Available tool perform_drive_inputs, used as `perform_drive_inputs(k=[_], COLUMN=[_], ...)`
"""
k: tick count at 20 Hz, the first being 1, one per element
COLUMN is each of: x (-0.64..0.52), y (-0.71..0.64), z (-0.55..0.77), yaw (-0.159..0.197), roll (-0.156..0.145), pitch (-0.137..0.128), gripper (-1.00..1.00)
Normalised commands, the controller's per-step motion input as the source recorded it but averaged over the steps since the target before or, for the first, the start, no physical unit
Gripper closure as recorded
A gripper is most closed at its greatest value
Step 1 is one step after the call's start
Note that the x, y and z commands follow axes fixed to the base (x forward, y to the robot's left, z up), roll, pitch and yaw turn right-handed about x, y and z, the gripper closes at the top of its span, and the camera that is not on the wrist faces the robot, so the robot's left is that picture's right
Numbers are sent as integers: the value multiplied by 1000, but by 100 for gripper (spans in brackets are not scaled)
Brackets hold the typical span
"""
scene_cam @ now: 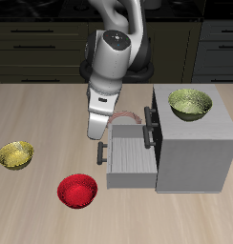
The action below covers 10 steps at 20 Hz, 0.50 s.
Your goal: Close the bottom drawer of the white cabinet and place the yellow bowl on the plate
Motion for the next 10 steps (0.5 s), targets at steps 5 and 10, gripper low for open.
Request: perform_drive_inputs(k=[5,10], x=[82,27], y=[115,10], z=[-123,-171], yaw=[-40,-36], roll=[32,14], pitch=[-19,-37], gripper=[-100,-100])
